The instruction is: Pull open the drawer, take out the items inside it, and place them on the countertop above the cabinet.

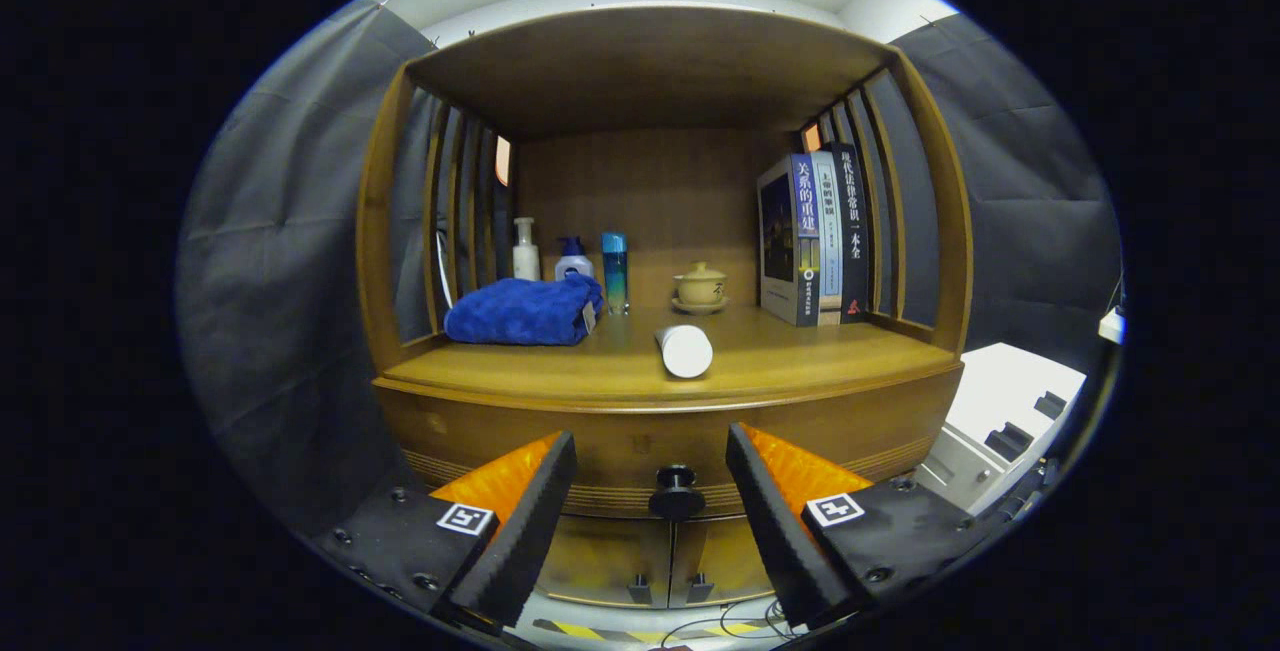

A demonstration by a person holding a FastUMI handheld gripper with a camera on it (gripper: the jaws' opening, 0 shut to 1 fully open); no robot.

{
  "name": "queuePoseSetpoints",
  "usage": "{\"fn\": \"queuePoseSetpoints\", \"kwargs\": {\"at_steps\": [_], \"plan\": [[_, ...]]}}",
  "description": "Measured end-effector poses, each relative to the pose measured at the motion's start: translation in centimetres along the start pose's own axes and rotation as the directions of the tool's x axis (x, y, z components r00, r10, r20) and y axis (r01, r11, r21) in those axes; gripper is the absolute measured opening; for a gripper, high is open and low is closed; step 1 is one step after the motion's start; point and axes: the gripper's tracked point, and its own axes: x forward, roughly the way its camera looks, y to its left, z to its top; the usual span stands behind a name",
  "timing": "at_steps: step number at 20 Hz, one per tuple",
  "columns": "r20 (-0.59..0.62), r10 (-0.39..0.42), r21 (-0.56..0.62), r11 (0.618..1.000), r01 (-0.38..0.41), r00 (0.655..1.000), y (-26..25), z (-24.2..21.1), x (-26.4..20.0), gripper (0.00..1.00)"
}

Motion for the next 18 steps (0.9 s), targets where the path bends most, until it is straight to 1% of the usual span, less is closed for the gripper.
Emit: {"fn": "queuePoseSetpoints", "kwargs": {"at_steps": [4, 7, 10, 13, 18], "plan": [[0.066, 0.04, 0.047, 0.998, -0.043, 0.997, -0.1, 4.2, -4.5, 0.99], [0.13, 0.052, 0.018, 0.998, -0.055, 0.99, -1.0, 7.3, -7.5, 0.99], [0.192, 0.045, 0.002, 0.999, -0.047, 0.98, -1.9, 9.9, -9.9, 0.99], [0.23, 0.039, -0.007, 0.999, -0.039, 0.972, -2.3, 11.6, -11.5, 0.99], [0.247, 0.045, -0.002, 0.999, -0.046, 0.968, -2.0, 12.0, -12.3, 0.99]]}}
